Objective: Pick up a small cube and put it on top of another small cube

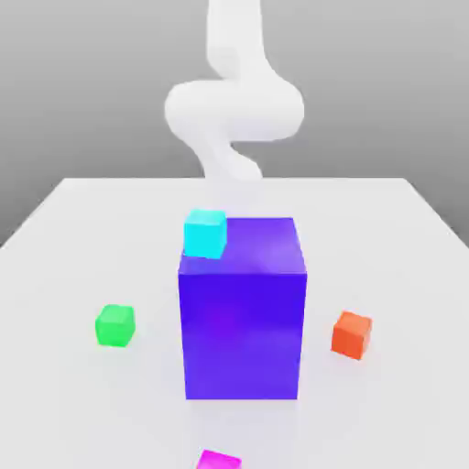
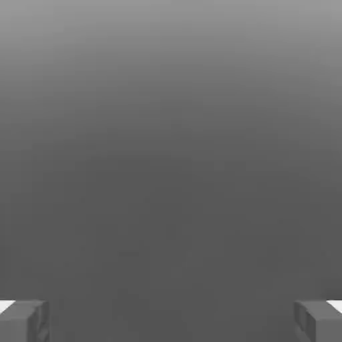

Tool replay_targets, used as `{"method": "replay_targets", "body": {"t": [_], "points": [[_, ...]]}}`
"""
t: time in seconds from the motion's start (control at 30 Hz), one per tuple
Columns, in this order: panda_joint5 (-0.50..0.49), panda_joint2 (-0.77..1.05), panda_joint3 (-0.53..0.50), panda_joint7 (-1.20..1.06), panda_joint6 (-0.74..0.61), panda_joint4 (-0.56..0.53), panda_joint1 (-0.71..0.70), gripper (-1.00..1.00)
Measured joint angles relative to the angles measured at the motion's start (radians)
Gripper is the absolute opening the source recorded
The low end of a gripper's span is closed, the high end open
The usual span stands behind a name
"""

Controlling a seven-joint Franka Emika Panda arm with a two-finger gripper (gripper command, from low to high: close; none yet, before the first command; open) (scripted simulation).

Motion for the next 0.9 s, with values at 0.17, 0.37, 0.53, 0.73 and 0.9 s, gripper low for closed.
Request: {"method": "replay_targets", "body": {"t": [0.17,0.37,0.53,0.73,0.9], "points": [[-0.007,0.187,0.014,0.044,0.057,0.001,-0.021,0.00],[-0.019,0.405,0.026,0.097,0.123,0.002,-0.041,0.00],[-0.030,0.586,0.028,0.142,0.178,0.003,-0.050,0.00],[-0.035,0.804,0.024,0.190,0.244,0.004,-0.056,0.00],[-0.025,0.984,0.019,0.221,0.300,0.005,-0.055,0.00]]}}
